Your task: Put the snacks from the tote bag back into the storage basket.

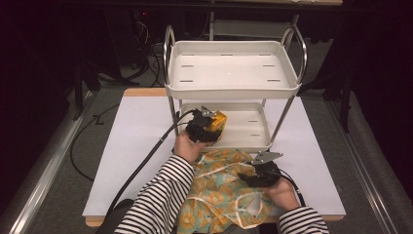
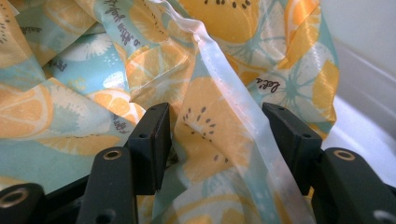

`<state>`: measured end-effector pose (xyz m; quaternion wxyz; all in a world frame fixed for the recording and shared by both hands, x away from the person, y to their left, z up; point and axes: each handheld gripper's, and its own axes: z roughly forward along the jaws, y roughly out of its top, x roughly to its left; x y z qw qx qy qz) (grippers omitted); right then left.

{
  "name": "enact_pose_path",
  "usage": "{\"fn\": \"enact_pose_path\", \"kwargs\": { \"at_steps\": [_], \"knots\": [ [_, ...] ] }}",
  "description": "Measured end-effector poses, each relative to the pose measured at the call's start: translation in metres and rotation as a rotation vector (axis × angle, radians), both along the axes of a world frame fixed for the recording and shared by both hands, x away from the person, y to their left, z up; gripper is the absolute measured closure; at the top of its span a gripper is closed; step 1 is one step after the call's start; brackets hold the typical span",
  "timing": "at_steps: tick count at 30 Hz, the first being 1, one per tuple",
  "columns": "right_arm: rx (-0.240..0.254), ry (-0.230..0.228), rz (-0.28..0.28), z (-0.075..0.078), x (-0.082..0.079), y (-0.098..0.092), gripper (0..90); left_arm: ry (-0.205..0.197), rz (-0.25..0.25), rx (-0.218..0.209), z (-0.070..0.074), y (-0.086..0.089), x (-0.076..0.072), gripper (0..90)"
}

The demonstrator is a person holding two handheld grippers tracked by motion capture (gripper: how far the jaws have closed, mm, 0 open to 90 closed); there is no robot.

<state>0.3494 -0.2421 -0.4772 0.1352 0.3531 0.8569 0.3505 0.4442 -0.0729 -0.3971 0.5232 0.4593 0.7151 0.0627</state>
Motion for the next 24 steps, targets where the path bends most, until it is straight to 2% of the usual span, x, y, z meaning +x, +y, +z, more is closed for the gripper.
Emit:
{"fn": "enact_pose_path", "kwargs": {
  "at_steps": [5, 7, 17, 18, 19, 24],
  "knots": [
    [-0.001, 0.003, -0.001, 0.0003, -0.0001, -0.0001, 44.8, -0.007, 0.007, 0.011, -0.0021, -0.0007, 0.0013, 50.2],
    [0.001, 0.002, -0.001, 0.0001, -0.0001, 0.0, 44.8, 0.016, 0.023, -0.002, -0.0025, -0.003, 0.0016, 50.2],
    [0.0, 0.0, 0.0, 0.0, 0.0, -0.0001, 44.8, 0.006, -0.007, 0.004, -0.0044, -0.0032, 0.0014, 49.9],
    [0.002, 0.0, 0.001, -0.0001, 0.0, 0.0, 44.8, 0.015, 0.008, 0.003, -0.0044, -0.0041, 0.0009, 49.9],
    [0.002, -0.001, 0.001, -0.0001, 0.0, 0.0, 44.7, 0.006, 0.01, 0.01, -0.005, -0.0041, 0.0008, 49.8],
    [0.0, -0.001, -0.001, -0.0001, -0.0001, 0.0003, 44.6, 0.014, 0.0, 0.006, -0.0057, -0.0057, -0.0024, 49.6]
  ]
}}
